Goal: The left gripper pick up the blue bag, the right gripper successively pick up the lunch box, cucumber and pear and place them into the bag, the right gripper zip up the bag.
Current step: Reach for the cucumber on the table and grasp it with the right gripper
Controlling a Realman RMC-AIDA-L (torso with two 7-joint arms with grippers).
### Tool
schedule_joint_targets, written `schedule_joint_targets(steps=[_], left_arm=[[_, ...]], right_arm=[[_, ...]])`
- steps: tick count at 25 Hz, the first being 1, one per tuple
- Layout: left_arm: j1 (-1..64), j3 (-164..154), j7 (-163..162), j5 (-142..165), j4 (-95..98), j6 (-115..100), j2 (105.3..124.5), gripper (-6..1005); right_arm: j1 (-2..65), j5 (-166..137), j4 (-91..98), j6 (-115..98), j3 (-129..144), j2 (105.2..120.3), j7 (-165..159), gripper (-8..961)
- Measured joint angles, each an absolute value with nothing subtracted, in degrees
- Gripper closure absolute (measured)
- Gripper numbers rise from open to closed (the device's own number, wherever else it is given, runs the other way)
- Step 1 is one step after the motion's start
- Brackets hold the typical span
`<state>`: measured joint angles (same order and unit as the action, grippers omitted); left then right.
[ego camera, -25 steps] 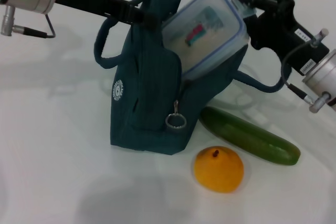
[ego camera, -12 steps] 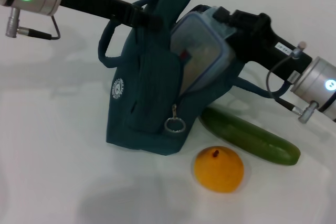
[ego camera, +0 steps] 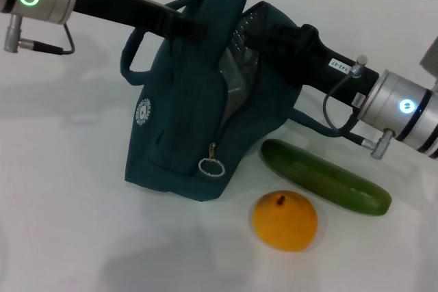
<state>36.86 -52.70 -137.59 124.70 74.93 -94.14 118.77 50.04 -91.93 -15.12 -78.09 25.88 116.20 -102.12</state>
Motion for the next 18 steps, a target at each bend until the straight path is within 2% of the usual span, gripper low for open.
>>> schedule_joint_targets(steps=[5, 11, 18], left_arm=[[36.7, -49.6, -135.6, 124.9, 72.5, -93.9, 118.28, 949], [36.6, -46.8, -132.8, 124.9, 70.2, -91.8, 117.72, 949], [34.5, -43.7, -130.2, 124.7, 69.5, -90.1, 118.02, 949]], right_arm=[[47.3, -92.0, -12.2, -83.1, 26.5, 116.19, -101.7, 756], [38.8, -91.4, -3.4, -95.5, 26.0, 116.20, -94.0, 755], [31.7, -90.6, 7.4, -111.3, 26.6, 115.62, -75.9, 755]])
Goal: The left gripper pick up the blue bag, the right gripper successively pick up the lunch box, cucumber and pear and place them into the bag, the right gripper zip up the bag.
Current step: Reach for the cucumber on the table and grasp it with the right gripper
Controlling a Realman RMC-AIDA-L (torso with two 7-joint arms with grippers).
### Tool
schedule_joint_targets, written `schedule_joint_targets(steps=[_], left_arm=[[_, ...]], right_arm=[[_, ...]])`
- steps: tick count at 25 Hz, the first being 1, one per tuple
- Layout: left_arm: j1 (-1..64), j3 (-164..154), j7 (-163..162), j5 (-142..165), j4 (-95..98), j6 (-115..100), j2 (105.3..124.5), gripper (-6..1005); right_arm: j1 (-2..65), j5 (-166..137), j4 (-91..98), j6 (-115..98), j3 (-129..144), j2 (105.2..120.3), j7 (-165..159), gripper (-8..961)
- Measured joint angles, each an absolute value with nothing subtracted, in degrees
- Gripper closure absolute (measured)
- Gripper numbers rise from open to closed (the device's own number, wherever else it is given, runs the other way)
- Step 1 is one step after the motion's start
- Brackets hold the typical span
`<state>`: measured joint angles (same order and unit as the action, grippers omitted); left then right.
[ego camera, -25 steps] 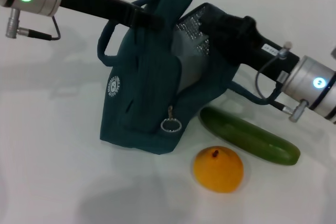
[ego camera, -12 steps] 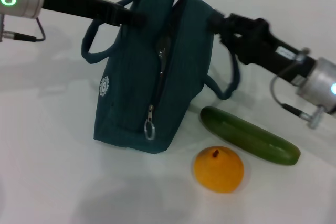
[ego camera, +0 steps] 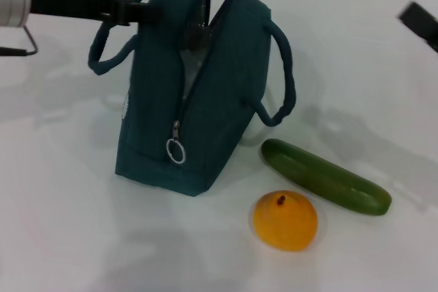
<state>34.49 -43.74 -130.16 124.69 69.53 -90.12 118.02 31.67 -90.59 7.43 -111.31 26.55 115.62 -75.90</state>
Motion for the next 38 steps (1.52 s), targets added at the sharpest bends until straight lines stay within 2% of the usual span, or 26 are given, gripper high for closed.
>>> schedule_joint_targets(steps=[8, 16, 22, 28, 32, 38], left_arm=[[33.7, -41.6, -127.0, 121.1, 67.4, -88.7, 118.13, 949], [32.6, -41.4, -126.4, 119.7, 66.5, -88.0, 118.15, 948], [31.6, -41.3, -126.6, 119.6, 66.5, -88.0, 118.20, 948], [31.2, -41.3, -126.7, 119.6, 66.4, -88.0, 118.21, 948], [31.4, -41.3, -126.7, 119.6, 66.4, -88.0, 118.22, 948], [31.7, -41.3, -126.8, 119.6, 65.9, -87.1, 118.21, 948]], right_arm=[[26.6, -89.8, 17.1, -116.0, 28.3, 115.26, -63.7, 754], [26.3, -90.9, 40.4, -111.5, 40.0, 114.81, -83.2, 753], [28.8, -100.9, 57.1, -106.4, 47.3, 114.31, -104.1, 561], [36.9, -115.1, 62.7, -105.7, 53.6, 113.20, -121.5, 330], [42.5, -123.7, 64.1, -105.6, 57.4, 113.15, -128.2, 145], [52.1, -133.3, 64.2, -107.4, 60.8, 113.51, -136.2, 90]])
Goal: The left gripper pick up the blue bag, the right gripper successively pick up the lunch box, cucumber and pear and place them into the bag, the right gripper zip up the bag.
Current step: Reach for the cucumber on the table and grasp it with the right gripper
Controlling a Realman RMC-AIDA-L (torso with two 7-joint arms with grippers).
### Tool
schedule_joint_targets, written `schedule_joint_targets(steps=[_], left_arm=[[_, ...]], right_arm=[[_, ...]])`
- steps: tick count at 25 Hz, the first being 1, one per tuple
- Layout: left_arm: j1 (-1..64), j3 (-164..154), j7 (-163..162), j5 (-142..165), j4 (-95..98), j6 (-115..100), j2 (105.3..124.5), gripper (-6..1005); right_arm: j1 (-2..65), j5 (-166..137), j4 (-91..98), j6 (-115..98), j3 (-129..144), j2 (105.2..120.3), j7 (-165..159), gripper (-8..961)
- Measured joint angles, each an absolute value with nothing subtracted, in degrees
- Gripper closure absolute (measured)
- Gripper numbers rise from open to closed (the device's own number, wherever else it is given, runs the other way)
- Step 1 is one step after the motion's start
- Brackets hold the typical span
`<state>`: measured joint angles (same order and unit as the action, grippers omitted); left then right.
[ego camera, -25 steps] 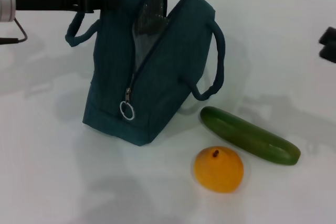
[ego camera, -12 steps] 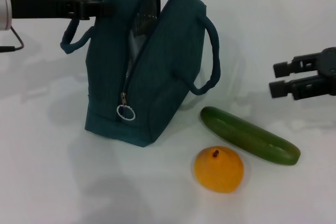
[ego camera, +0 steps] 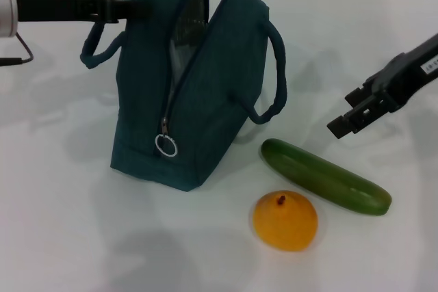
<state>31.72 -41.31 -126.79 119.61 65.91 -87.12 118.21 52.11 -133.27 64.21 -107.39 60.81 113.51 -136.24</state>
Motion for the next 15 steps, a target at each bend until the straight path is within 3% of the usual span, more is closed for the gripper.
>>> schedule_joint_targets(steps=[7, 15], left_arm=[[32.4, -41.8, -127.0, 119.6, 65.6, -85.2, 118.50, 949], [33.0, -42.0, -126.8, 119.6, 65.6, -85.1, 119.13, 949]], right_arm=[[58.9, -138.2, 61.0, -109.3, 62.6, 113.40, -140.8, 91], [63.8, -143.4, 52.8, -107.2, 67.4, 115.72, -142.2, 91]])
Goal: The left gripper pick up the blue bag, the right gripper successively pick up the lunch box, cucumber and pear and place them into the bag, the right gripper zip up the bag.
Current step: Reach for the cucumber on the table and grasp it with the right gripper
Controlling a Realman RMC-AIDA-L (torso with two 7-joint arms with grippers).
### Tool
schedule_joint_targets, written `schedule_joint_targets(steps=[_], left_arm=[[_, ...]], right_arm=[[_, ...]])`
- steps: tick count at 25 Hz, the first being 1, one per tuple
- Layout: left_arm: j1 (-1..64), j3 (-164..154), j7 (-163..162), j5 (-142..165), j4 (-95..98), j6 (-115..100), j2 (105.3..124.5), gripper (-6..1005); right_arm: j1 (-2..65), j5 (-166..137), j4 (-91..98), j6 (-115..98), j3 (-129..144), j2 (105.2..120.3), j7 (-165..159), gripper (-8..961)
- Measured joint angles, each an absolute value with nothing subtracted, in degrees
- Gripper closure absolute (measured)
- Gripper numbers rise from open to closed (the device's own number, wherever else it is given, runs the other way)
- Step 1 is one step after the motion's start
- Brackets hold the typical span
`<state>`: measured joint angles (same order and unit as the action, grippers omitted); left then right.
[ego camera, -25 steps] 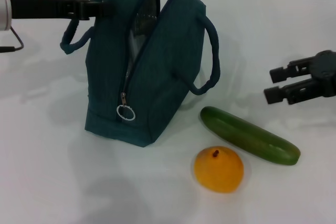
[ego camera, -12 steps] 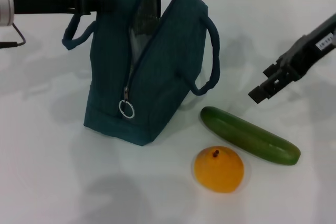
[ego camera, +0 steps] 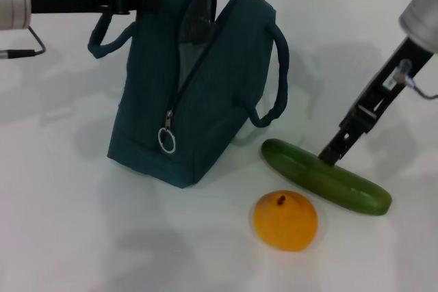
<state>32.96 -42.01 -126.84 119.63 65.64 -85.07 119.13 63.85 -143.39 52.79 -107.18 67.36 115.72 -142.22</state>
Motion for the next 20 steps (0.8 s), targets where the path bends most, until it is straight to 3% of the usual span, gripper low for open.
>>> schedule_joint_targets(steps=[20], left_arm=[[33.1, -42.1, -124.9, 119.6, 64.2, -85.1, 119.18, 949]], right_arm=[[64.1, -141.2, 42.9, -94.9, 80.9, 116.19, -142.9, 93]])
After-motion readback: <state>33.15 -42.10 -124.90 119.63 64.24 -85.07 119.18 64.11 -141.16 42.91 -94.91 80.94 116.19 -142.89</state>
